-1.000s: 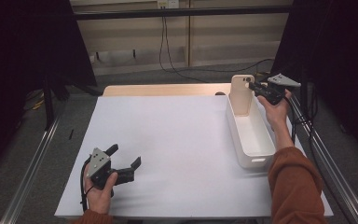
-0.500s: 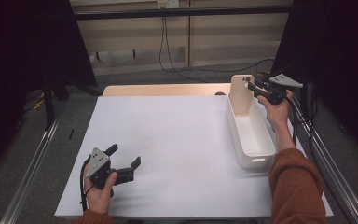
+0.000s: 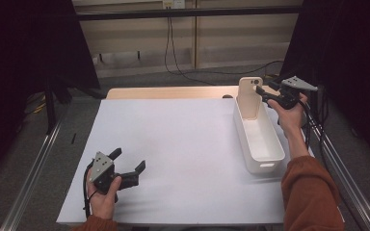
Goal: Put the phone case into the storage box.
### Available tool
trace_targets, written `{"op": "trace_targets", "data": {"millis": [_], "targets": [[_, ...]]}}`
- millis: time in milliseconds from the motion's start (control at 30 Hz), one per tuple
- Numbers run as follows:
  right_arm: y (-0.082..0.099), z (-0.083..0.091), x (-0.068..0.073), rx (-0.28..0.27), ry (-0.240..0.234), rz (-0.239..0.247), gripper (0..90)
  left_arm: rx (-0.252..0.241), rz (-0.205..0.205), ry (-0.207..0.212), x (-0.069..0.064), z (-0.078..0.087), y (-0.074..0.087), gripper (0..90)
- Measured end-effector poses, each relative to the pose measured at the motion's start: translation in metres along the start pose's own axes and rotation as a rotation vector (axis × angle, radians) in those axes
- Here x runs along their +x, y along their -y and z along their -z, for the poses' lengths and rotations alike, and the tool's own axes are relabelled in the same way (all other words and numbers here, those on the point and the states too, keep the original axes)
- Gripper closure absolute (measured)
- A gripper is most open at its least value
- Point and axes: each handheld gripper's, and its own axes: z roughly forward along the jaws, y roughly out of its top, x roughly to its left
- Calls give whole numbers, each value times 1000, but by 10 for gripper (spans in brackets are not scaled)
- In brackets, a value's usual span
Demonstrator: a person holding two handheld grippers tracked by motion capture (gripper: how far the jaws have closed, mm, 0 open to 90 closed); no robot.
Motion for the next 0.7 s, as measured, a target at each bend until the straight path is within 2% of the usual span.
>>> {"op": "trace_targets", "data": {"millis": [133, 200, 267, 367, 500, 700], "targets": [[-1, 1, 3, 23, -1, 17, 228, 7, -1, 3, 0, -1, 0, 22], [0, 3, 4, 19, 4, 14, 196, 4, -5, 2, 0, 0, 0, 22], [1, 4, 5, 22, 13, -5, 111, 0, -2, 3, 0, 0, 0, 21], [2, 5, 8, 11, 16, -18, 56, 1, -3, 2, 0, 0, 0, 22], [-1, 8, 12, -4, 11, -18, 23, 2, -13, 3, 0, 2, 0, 21], [-4, 15, 16, -9, -29, -23, 3, -4, -14, 9, 0, 4, 0, 21]]}}
